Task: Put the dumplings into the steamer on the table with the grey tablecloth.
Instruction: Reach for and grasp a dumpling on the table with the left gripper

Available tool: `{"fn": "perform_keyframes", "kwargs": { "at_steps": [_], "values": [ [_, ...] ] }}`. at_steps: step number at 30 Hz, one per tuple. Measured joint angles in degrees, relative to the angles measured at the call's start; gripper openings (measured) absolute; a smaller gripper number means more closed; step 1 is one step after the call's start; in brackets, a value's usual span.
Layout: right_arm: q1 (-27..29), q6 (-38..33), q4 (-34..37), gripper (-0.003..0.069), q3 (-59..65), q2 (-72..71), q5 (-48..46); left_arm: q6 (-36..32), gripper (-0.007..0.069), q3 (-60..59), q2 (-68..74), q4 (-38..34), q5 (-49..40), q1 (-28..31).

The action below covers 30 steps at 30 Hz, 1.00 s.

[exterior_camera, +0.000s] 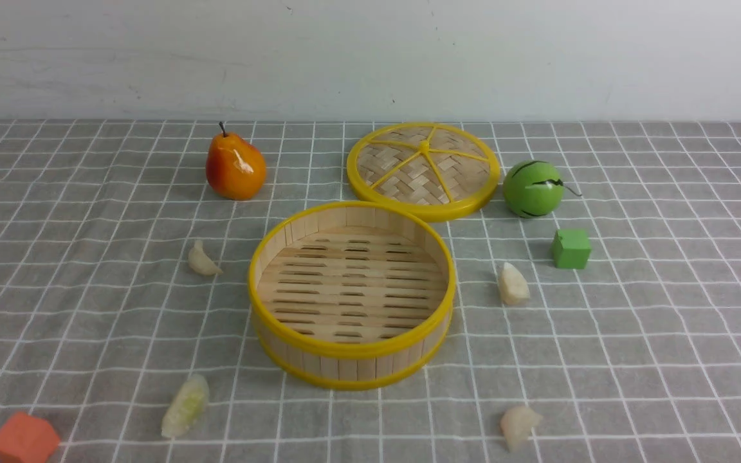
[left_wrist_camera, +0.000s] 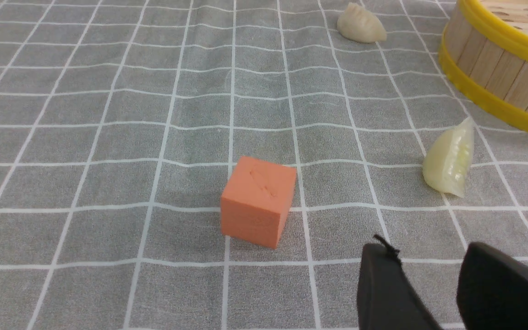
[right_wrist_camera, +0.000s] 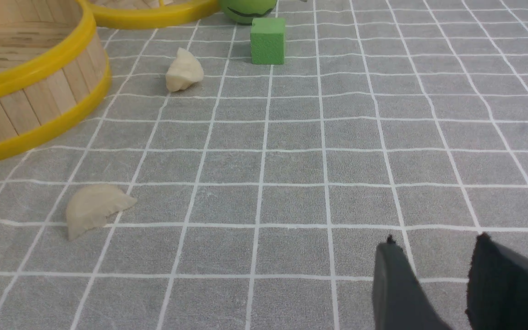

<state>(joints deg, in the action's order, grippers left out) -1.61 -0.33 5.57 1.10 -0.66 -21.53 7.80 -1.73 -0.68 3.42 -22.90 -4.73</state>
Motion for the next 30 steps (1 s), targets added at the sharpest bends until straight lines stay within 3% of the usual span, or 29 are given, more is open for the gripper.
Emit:
{"fn": "perform_keyframes", "kwargs": {
  "at_steps": [23,30],
  "values": [
    [0.0,0.0,0.0,0.0239,0.0,0.0,0.0,-0.2,0.0237,0.0,0.0,4.9,0.3,0.0],
    [0.0,0.0,-0.1,0.0239,0.0,0.0,0.0,-0.2,0.0237,0.0,0.0,5.1,6.2,0.0]
  ]
}}
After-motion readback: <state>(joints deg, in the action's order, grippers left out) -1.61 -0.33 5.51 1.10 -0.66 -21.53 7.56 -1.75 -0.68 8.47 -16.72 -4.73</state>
